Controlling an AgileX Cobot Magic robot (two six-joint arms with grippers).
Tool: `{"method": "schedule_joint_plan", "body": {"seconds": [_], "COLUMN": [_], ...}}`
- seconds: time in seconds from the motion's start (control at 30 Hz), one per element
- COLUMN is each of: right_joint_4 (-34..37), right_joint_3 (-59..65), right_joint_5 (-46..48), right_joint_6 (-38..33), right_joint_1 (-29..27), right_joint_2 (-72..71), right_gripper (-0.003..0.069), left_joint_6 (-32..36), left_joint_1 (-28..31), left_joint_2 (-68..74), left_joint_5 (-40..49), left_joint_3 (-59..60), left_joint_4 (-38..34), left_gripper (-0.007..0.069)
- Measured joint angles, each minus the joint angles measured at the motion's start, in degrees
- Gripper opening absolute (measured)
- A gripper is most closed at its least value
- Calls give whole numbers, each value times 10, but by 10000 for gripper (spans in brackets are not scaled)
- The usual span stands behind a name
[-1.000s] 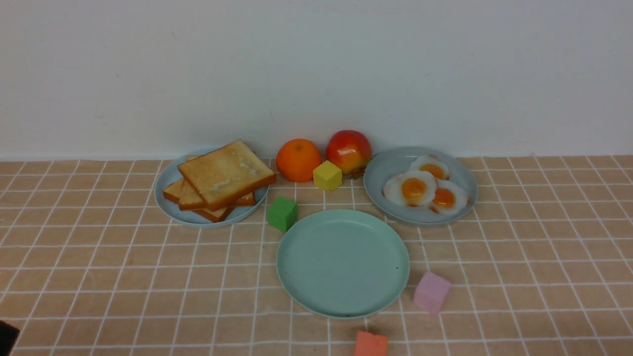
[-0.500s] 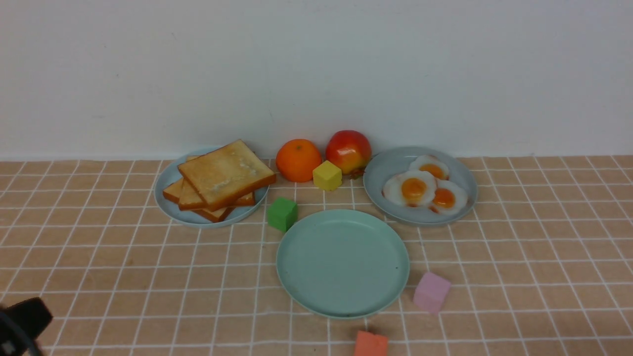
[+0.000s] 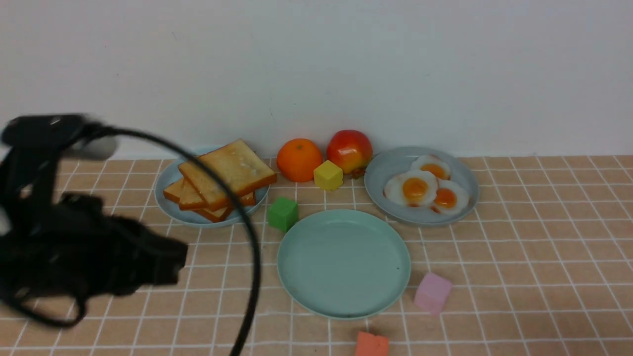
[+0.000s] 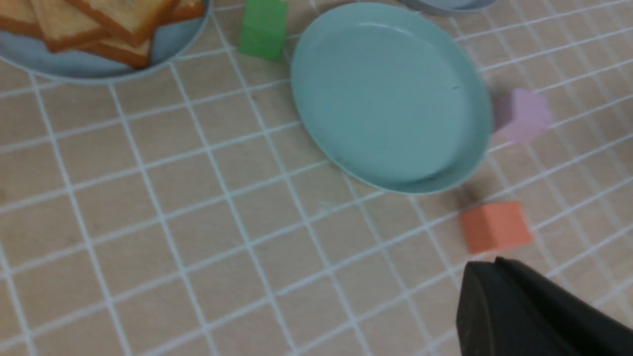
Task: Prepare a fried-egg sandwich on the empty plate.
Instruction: Use the left arm to grab a slice of bread
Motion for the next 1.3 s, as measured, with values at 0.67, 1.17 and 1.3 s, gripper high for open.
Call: {"method": "schedule_joint_plan", "body": {"seconds": [0.67, 1.17, 1.3], "right_joint_4": [-123, -122, -116], "right_joint_3": [-474, -475, -475], "right_joint_5": [487, 508, 509], "right_joint_6": [-216, -216, -215], "right_joint_1": [42, 57, 57], "right_joint_2": [335, 336, 336], "right_gripper": [239, 239, 239], "left_joint_6": [40, 156, 145], "left_joint_1": [5, 11, 11], "left_joint_2": [456, 590, 603], "left_joint_5": [62, -9, -38], "left_joint_3": [-370, -456, -456], "left_joint_4": [219, 294, 342], "left_gripper": [3, 347, 352]}}
